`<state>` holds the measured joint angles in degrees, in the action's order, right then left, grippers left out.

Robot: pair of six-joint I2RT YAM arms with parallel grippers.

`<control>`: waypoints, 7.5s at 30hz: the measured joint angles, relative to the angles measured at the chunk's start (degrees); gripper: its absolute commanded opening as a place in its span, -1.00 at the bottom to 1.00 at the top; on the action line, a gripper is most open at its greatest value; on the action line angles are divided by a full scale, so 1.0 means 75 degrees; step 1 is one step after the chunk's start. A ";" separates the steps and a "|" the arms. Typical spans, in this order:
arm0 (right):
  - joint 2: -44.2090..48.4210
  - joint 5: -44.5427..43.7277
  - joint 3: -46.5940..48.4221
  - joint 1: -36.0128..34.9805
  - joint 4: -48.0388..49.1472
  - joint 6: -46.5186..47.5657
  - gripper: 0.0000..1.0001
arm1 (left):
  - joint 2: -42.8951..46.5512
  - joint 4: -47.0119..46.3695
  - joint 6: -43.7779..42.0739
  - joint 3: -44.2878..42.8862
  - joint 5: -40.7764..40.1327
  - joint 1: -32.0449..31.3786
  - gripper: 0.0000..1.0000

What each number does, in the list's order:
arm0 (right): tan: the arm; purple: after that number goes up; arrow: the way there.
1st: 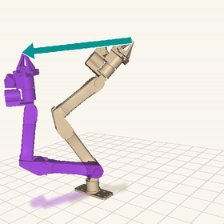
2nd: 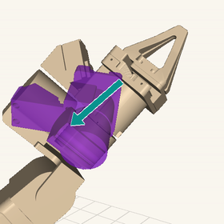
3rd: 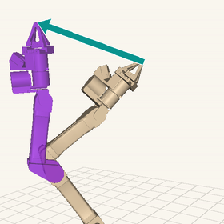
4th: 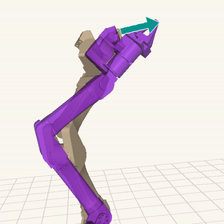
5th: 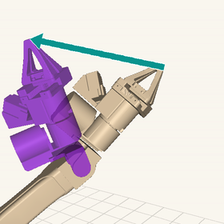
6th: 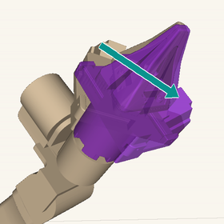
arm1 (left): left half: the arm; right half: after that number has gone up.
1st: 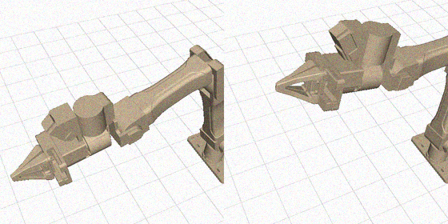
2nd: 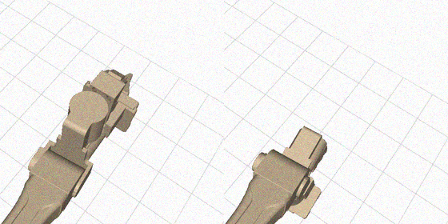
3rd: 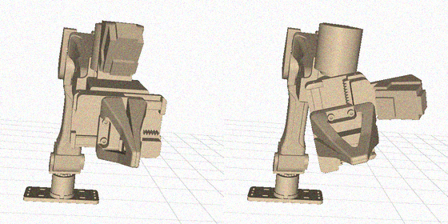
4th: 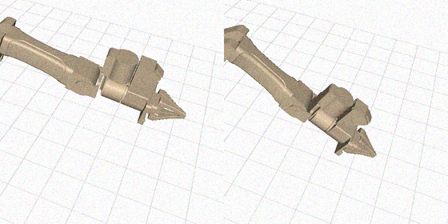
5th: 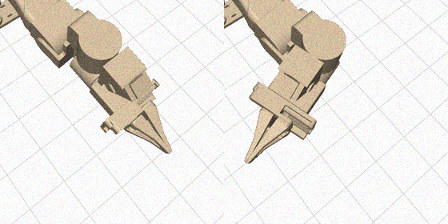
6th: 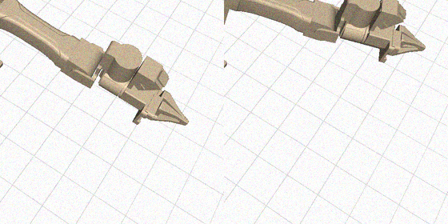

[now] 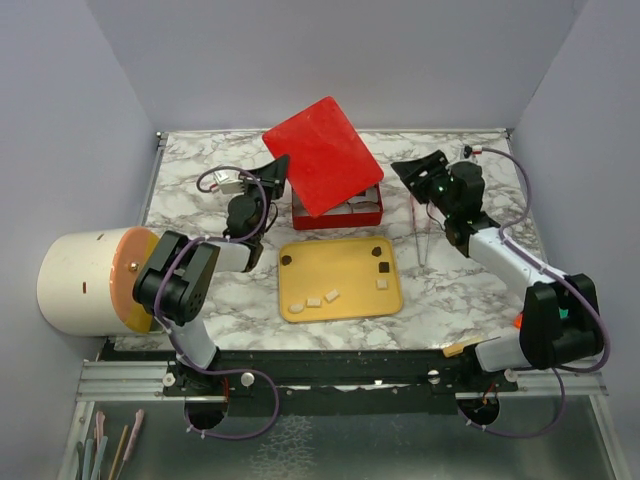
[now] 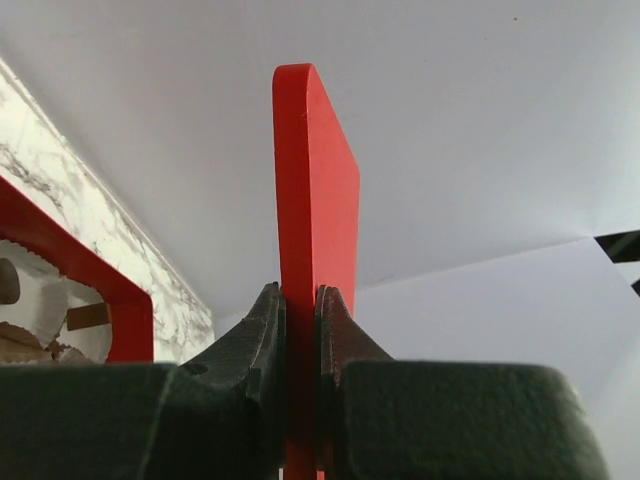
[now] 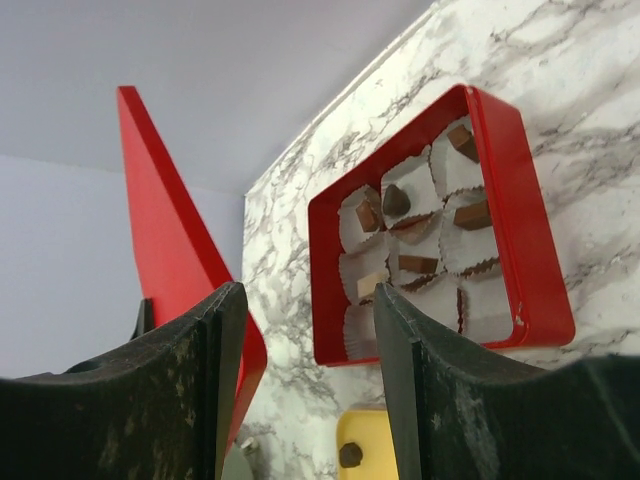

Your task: Pack the chocolate

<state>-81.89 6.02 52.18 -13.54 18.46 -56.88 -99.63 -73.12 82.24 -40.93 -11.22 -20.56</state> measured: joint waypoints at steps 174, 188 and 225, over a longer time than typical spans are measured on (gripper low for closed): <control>-0.6082 0.7790 0.4220 0.1274 0.1411 -0.0697 -0.99 | -0.1839 0.2098 -0.2226 -0.1285 -0.0356 0.0347 0.17; -0.6155 0.7874 0.4217 0.1335 0.1378 -0.0606 -0.99 | -0.1839 0.2049 -0.2200 -0.1288 -0.0207 0.0201 0.13; -0.6717 0.7592 0.5534 0.1373 -0.0889 0.0944 -0.37 | -0.2110 0.1935 -0.2241 -0.1440 0.0041 0.0003 0.07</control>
<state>-132.27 62.96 93.69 -3.25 11.79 -49.80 -115.46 -58.61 65.43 -51.72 -10.92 -20.53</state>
